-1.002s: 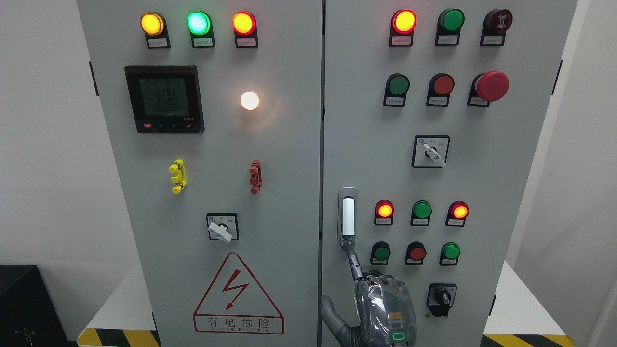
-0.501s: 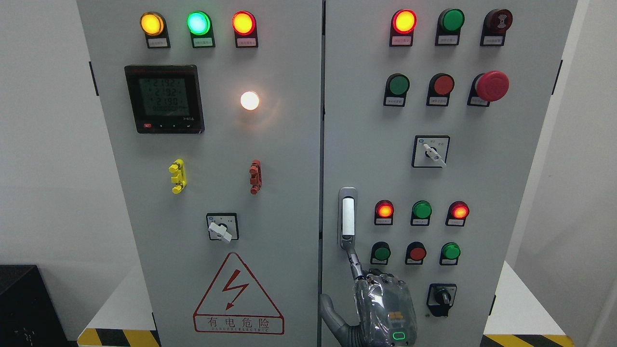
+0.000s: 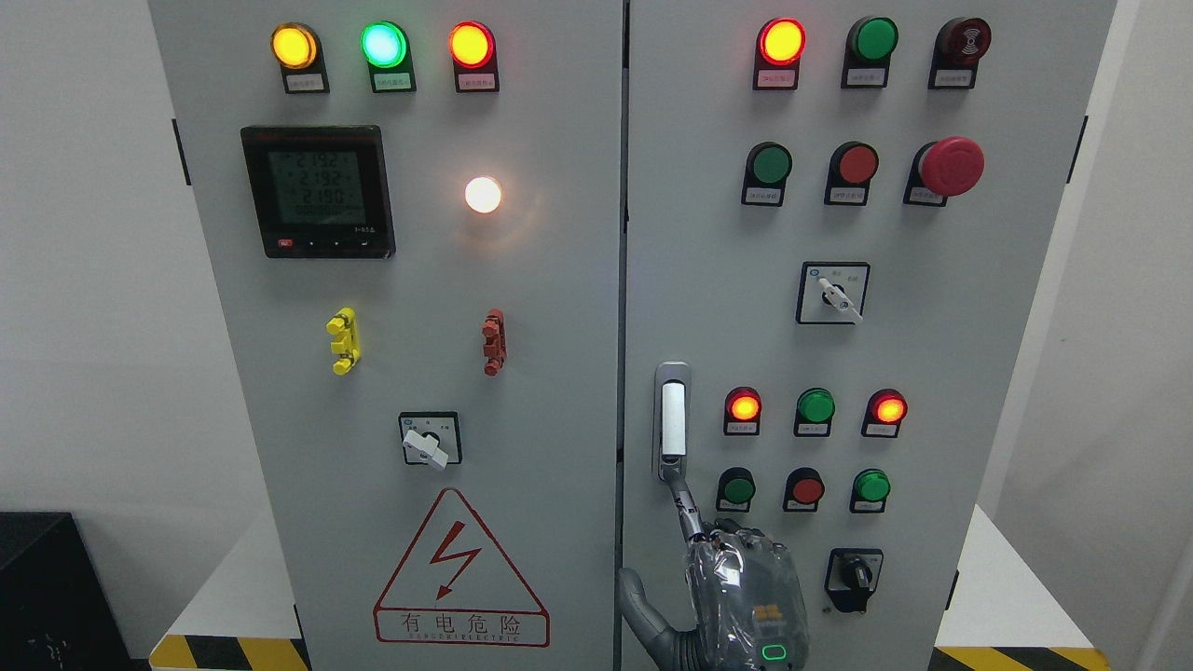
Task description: Release door handle
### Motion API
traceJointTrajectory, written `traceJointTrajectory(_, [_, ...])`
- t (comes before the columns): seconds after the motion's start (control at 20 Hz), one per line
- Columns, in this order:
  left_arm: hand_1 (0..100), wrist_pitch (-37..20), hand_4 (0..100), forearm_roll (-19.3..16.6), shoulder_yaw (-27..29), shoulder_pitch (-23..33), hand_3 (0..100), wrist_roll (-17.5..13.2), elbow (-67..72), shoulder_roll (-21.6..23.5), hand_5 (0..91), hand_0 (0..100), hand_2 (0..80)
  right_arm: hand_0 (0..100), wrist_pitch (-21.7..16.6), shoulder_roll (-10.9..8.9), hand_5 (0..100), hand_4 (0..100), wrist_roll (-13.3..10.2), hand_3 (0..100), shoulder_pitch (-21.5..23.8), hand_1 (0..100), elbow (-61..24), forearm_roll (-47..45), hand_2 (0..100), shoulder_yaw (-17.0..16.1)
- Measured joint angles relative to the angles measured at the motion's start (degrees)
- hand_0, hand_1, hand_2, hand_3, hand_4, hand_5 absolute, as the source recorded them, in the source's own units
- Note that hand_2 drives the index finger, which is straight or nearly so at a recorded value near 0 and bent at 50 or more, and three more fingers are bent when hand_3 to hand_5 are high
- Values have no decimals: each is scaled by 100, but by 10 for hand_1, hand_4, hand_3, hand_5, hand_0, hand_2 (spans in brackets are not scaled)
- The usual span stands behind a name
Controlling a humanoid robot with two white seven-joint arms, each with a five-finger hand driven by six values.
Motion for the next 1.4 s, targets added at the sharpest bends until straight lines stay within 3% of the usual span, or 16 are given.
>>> traceJointTrajectory(0.2, [0, -1, 6, 0, 0, 0, 107, 0, 0, 0, 0, 0, 44, 449, -15, 0, 667, 713, -2, 802, 3, 268, -96, -21, 505, -4])
traceJointTrajectory(0.55, [0, -2, 6, 0, 0, 0, 107, 1, 0, 0, 0, 0, 43, 284, 22, 0, 642, 730, 16, 925, -23, 220, -231, -79, 704, -9])
traceJointTrajectory(1.2, [0, -9, 6, 0, 0, 0, 106, 2, 0, 0, 0, 0, 44, 196, 377, -1, 664, 749, 241, 981, -324, 296, -297, -49, 744, -9])
traceJointTrajectory(1.4, [0, -28, 6, 0, 0, 0, 106, 2, 0, 0, 0, 0, 44, 177, 433, 0, 664, 749, 257, 982, -448, 359, -302, -41, 744, -8])
